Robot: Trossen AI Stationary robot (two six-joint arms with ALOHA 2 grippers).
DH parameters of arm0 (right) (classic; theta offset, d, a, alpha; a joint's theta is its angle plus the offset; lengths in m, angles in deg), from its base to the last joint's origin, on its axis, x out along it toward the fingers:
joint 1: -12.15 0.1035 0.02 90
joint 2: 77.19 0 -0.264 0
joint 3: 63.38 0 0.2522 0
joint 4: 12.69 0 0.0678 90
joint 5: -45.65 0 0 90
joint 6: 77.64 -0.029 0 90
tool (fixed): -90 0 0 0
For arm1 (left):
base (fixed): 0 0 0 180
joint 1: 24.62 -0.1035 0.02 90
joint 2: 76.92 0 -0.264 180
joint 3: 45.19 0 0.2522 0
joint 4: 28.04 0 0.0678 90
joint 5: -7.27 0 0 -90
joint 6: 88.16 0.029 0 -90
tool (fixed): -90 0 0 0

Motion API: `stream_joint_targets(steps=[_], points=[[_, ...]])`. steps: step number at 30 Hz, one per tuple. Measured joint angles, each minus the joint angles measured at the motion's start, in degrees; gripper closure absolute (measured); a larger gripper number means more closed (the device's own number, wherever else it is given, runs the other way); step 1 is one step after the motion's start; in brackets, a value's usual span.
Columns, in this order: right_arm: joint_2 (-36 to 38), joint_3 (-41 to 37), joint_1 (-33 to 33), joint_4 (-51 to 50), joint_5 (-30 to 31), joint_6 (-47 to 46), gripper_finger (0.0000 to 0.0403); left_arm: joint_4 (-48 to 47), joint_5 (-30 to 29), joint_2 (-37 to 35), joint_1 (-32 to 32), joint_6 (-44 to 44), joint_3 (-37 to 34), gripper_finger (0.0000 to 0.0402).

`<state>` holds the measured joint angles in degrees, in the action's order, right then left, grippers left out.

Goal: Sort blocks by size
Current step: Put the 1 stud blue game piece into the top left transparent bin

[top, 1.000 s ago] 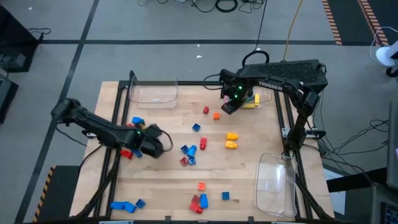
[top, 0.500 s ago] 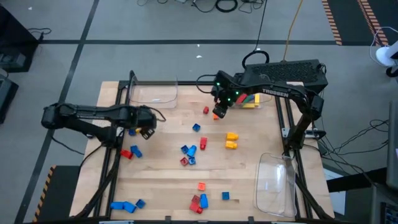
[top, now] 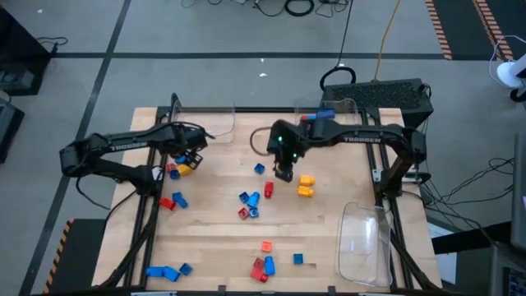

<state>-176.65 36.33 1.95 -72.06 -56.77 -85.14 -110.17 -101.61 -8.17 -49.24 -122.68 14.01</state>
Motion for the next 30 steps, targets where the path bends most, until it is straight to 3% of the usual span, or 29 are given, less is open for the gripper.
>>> stream_joint_targets(steps=[9, 21, 30], points=[[0.0, 0.0, 6.8, -4.7, 12.7, -0.3, 0.0268, 11.7, 4.1, 0.0, -2.8, -2.6, -10.6, 0.0106], [0.0, 0.0, 8.1, -3.3, 12.7, 0.9, 0.0268, 16.0, 4.1, 0.1, -8.2, -2.7, -13.6, 0.0035], [0.0, 0.0, 8.1, -2.8, 12.7, 1.3, 0.0268, 19.8, 5.5, 1.6, -11.5, -2.6, -13.6, 0.0039]])
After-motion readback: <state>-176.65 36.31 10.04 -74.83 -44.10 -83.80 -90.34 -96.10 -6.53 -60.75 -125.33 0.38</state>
